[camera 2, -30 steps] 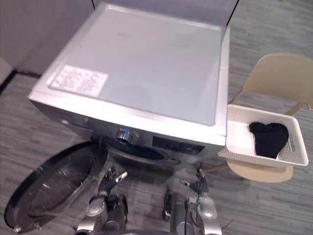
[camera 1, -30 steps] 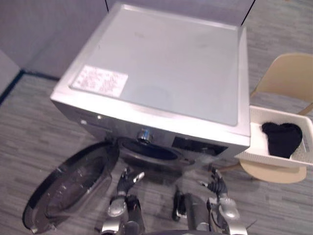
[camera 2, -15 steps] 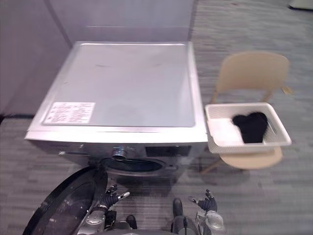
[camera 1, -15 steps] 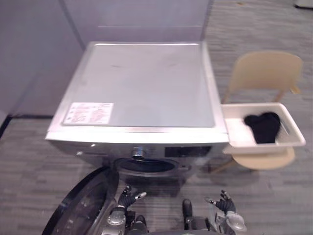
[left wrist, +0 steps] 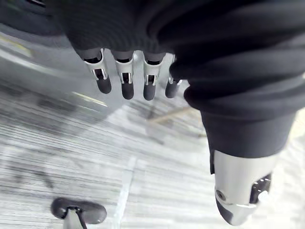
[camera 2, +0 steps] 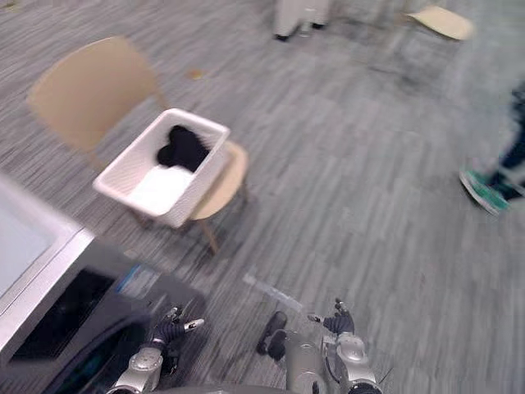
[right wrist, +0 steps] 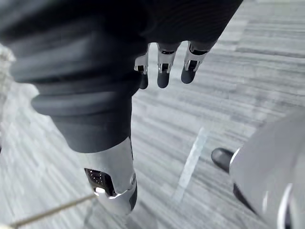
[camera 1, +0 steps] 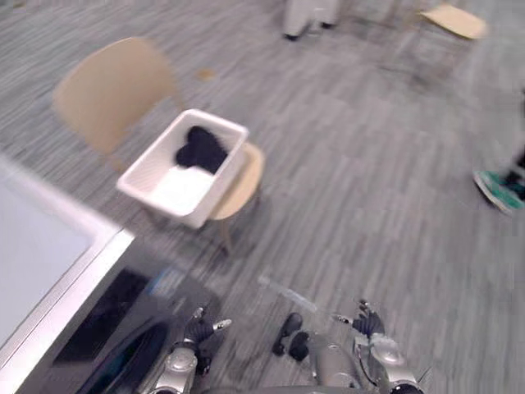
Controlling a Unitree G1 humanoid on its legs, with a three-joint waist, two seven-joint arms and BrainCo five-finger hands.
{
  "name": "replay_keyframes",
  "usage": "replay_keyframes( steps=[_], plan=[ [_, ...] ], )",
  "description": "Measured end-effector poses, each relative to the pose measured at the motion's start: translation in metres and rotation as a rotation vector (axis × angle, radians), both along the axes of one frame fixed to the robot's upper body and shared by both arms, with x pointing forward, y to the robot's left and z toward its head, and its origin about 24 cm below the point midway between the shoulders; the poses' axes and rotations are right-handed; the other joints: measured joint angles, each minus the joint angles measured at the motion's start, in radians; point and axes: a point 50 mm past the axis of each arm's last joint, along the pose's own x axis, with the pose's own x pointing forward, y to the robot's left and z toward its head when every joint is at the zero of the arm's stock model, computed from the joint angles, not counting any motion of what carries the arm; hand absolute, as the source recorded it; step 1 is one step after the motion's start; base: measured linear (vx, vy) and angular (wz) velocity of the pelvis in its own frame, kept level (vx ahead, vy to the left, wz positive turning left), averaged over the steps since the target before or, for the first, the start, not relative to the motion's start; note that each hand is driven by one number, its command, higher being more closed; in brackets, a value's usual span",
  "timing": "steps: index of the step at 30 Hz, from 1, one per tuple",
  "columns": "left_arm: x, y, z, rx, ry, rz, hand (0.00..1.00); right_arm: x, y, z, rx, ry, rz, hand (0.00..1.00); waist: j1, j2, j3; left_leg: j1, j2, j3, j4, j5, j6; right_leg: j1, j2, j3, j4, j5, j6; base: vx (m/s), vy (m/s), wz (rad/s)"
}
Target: Pick up the laundry basket with both hands and put the clothes into the washing machine.
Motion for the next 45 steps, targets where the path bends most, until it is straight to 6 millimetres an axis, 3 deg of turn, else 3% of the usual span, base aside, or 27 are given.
replay_keyframes(
  steps=[1, 2, 4, 5, 8, 9, 11, 12, 14, 16, 17, 19, 22, 23, 24, 25, 26, 27, 28, 30, 32, 36, 37, 38, 39, 42, 45],
  plan=[
    [0.004, -0.005, 0.001, -0.011, -0.01, -0.004, 0.0, 0.001, 0.0, 0.0, 0.004, -0.001, -0.004, 0.0, 0.0, 0.008, 0.005, -0.059, 0.002, -0.101, 0.085, -0.018, -0.014, 0.008, 0.022, 0.029, -0.012, 0.0, 0.0, 0.27, -0.092, -1.57],
    [0.01, -0.016, 0.002, -0.041, -0.029, -0.011, 0.0, 0.002, -0.004, 0.0, -0.006, 0.01, -0.006, 0.0, 0.001, 0.023, 0.027, -0.152, -0.049, -0.284, 0.169, -0.055, -0.051, 0.058, 0.056, 0.077, -0.046, 0.0, 0.0, 0.17, -0.042, -1.14],
    [0.008, -0.024, 0.002, -0.059, -0.033, -0.023, 0.0, -0.001, -0.006, -0.002, -0.008, 0.026, -0.01, 0.0, 0.011, 0.021, 0.038, -0.225, -0.139, -0.425, 0.153, -0.062, -0.045, 0.12, 0.071, 0.139, -0.071, 0.0, 0.001, 0.23, 0.033, -1.1],
    [0.008, -0.027, 0.003, -0.066, -0.039, -0.033, 0.0, 0.001, -0.004, -0.001, -0.003, 0.017, -0.011, 0.0, 0.016, 0.022, 0.043, -0.291, -0.206, -0.499, 0.085, -0.062, -0.045, 0.159, 0.074, 0.178, -0.097, 0.002, 0.008, 0.25, 0.078, -1.07],
    [0.014, -0.03, 0.007, -0.071, -0.068, -0.039, 0.0, 0.005, -0.003, 0.0, 0.007, 0.0, -0.021, 0.0, 0.039, 0.026, 0.056, -0.396, -0.289, -0.578, -0.169, -0.045, -0.053, 0.208, 0.078, 0.233, -0.155, 0.009, 0.027, 0.22, 0.091, -0.82],
    [0.016, -0.031, 0.008, -0.073, -0.076, -0.037, 0.0, 0.005, -0.003, 0.001, 0.012, -0.004, -0.028, 0.0, 0.056, 0.041, 0.062, -0.409, -0.306, -0.605, -0.295, 0.032, -0.053, 0.24, 0.084, 0.244, -0.192, 0.021, 0.044, 0.24, 0.103, -0.86],
    [0.011, -0.031, 0.006, -0.081, -0.067, -0.02, 0.0, 0.006, -0.002, 0.001, 0.016, -0.009, -0.029, 0.0, 0.084, 0.037, 0.059, -0.387, -0.323, -0.615, -0.336, 0.121, -0.022, 0.264, 0.086, 0.279, -0.222, 0.022, 0.066, 0.3, 0.136, -0.89],
    [0.01, -0.031, 0.006, -0.082, -0.065, -0.017, 0.0, 0.01, -0.002, 0.003, 0.017, -0.018, -0.029, 0.0, 0.083, 0.044, 0.056, -0.396, -0.335, -0.631, -0.317, 0.102, 0.016, 0.256, 0.08, 0.295, -0.188, -0.002, 0.098, 0.37, 0.175, -0.56],
    [0.011, -0.032, 0.006, -0.082, -0.066, -0.02, 0.0, 0.009, 0.002, 0.002, 0.028, -0.014, -0.028, 0.0, 0.082, 0.027, 0.065, -0.358, -0.356, -0.625, -0.315, 0.07, 0.065, 0.248, 0.043, 0.303, -0.086, -0.067, 0.146, 0.36, 0.172, -0.14],
    [0.004, -0.038, 0.002, -0.084, -0.043, -0.041, 0.0, 0.008, 0.001, 0.001, 0.027, -0.012, -0.028, 0.0, 0.073, 0.007, 0.063, -0.255, -0.396, -0.608, -0.367, 0.046, 0.1, 0.16, -0.052, 0.315, 0.241, -0.11, 0.18, 0.46, 0.218, 0.1],
    [0.002, -0.04, 0.001, -0.083, -0.037, -0.053, 0.0, 0.008, 0.003, 0.001, 0.03, -0.01, -0.025, 0.0, 0.057, -0.002, 0.063, -0.205, -0.423, -0.615, -0.385, 0.041, 0.11, 0.114, -0.109, 0.315, 0.415, -0.088, 0.175, 0.42, 0.198, 0.38],
    [0.001, -0.038, 0.002, -0.079, -0.039, -0.053, 0.0, 0.007, 0.007, 0.0, 0.04, -0.006, -0.018, 0.0, 0.055, -0.008, 0.064, -0.118, -0.451, -0.661, -0.414, 0.027, 0.132, 0.07, -0.17, 0.307, 0.609, -0.057, 0.166, 0.45, 0.132, 0.62],
    [0.009, -0.036, 0.005, -0.064, -0.061, -0.064, 0.0, 0.013, 0.009, 0.003, 0.041, -0.024, -0.015, 0.0, 0.059, 0.012, 0.063, -0.056, -0.437, -0.791, -0.46, 0.027, 0.132, 0.043, -0.152, 0.268, 0.537, -0.159, 0.166, 0.44, -0.015, 0.88],
    [0.016, -0.034, 0.009, -0.053, -0.08, -0.067, 0.0, 0.016, 0.009, 0.005, 0.04, -0.035, -0.014, 0.0, 0.057, 0.022, 0.065, -0.052, -0.417, -0.868, -0.462, 0.027, 0.132, 0.017, -0.094, 0.326, 0.415, -0.172, 0.171, 0.38, -0.15, 1.25],
    [0.024, -0.036, 0.012, -0.055, -0.099, -0.07, 0.0, 0.016, 0.007, 0.006, 0.036, -0.046, -0.017, 0.0, 0.054, 0.034, 0.069, -0.059, -0.399, -0.945, -0.452, 0.026, 0.13, -0.003, -0.034, 0.422, 0.285, -0.167, 0.177, 0.38, -0.179, 1.38],
    [0.025, -0.037, 0.013, -0.059, -0.103, -0.071, 0.0, 0.017, 0.006, 0.008, 0.035, -0.057, -0.021, 0.0, 0.055, 0.034, 0.069, -0.072, -0.4, -0.983, -0.436, 0.025, 0.127, -0.011, -0.009, 0.492, 0.213, -0.148, 0.194, 0.36, -0.223, 1.88],
    [0.032, -0.044, 0.016, -0.075, -0.122, -0.073, 0.0, 0.007, 0.002, 0.005, 0.035, -0.053, -0.046, 0.0, 0.052, 0.017, 0.06, -0.114, -0.423, -1.065, -0.373, 0.01, 0.079, 0.004, 0.012, 0.641, 0.018, -0.048, 0.225, 0.39, -0.278, 2.21],
    [0.033, -0.045, 0.017, -0.081, -0.127, -0.066, 0.0, -0.007, 0.0, 0.0, 0.047, -0.026, -0.082, 0.0, 0.05, -0.008, 0.052, -0.119, -0.451, -1.128, -0.336, -0.025, 0.017, 0.052, -0.032, 0.68, -0.12, 0.133, 0.224, 0.47, -0.398, 2.57],
    [0.033, -0.056, 0.016, -0.119, -0.125, -0.033, 0.0, -0.013, -0.004, -0.003, 0.041, -0.006, -0.111, 0.0, 0.065, 0.028, 0.058, -0.128, -0.434, -1.172, -0.298, -0.075, -0.047, 0.081, -0.033, 0.616, -0.102, 0.113, 0.228, 0.47, -0.417, 2.34],
    [0.031, -0.067, 0.018, -0.155, -0.141, 0.0, 0.0, -0.007, -0.007, 0.004, 0.025, -0.046, -0.129, 0.0, 0.08, 0.046, 0.053, -0.181, -0.402, -1.172, -0.289, -0.033, -0.105, 0.101, -0.051, 0.492, -0.068, 0.062, 0.191, 0.33, -0.319, 1.81],
    [0.032, -0.071, 0.02, -0.163, -0.155, 0.017, 0.0, 0.002, -0.007, 0.011, 0.013, -0.094, -0.138, 0.0, 0.091, 0.05, 0.05, -0.199, -0.373, -1.136, -0.315, 0.006, -0.118, 0.157, -0.069, 0.351, -0.06, 0.017, 0.164, 0.25, -0.245, 2.07],
    [0.032, -0.071, 0.026, -0.152, -0.197, 0.032, 0.0, 0.014, -0.01, 0.024, -0.013, -0.183, -0.152, 0.0, 0.119, 0.009, 0.029, -0.235, -0.331, -0.838, -0.376, 0.121, -0.071, 0.273, -0.123, 0.138, -0.119, 0.007, 0.154, 0.12, -0.091, 1.88],
    [0.023, -0.07, 0.023, -0.137, -0.184, 0.017, 0.0, 0.017, -0.014, 0.028, -0.033, -0.201, -0.163, 0.0, 0.116, 0.013, 0.002, -0.265, -0.302, -0.649, -0.421, 0.122, -0.051, 0.311, -0.13, 0.024, -0.147, 0.007, 0.154, 0.08, -0.022, 1.73],
    [0.023, -0.07, 0.023, -0.132, -0.182, 0.005, 0.0, 0.018, -0.016, 0.029, -0.039, -0.205, -0.168, 0.0, 0.113, 0.017, -0.002, -0.268, -0.298, -0.608, -0.427, 0.123, -0.039, 0.317, -0.131, -0.003, -0.148, 0.007, 0.154, 0.08, 0.01, 1.87],
    [0.022, -0.069, 0.023, -0.12, -0.181, -0.007, 0.0, 0.018, -0.022, 0.03, -0.052, -0.209, -0.183, 0.0, 0.113, 0.019, -0.004, -0.277, -0.299, -0.551, -0.439, 0.135, -0.002, 0.33, -0.142, -0.046, -0.148, 0.006, 0.156, 0.07, 0.094, 1.23],
    [0.007, -0.052, 0.015, -0.066, -0.139, -0.009, 0.0, 0.022, -0.018, 0.034, -0.061, -0.231, -0.178, 0.0, 0.117, -0.015, -0.008, -0.278, -0.342, -0.575, -0.461, 0.154, 0.027, 0.384, -0.166, -0.129, -0.151, 0.006, 0.158, 0.07, 0.139, 1.09],
    [-0.009, -0.033, 0.008, -0.017, -0.093, 0.003, 0.0, 0.03, -0.025, 0.047, -0.164, -0.273, -0.119, 0.0, 0.119, -0.04, -0.014, -0.261, -0.378, -0.605, -0.462, 0.15, 0.041, 0.39, -0.227, -0.14, -0.045, -0.013, 0.207, 0.07, 0.142, 0.57]
  ],
)
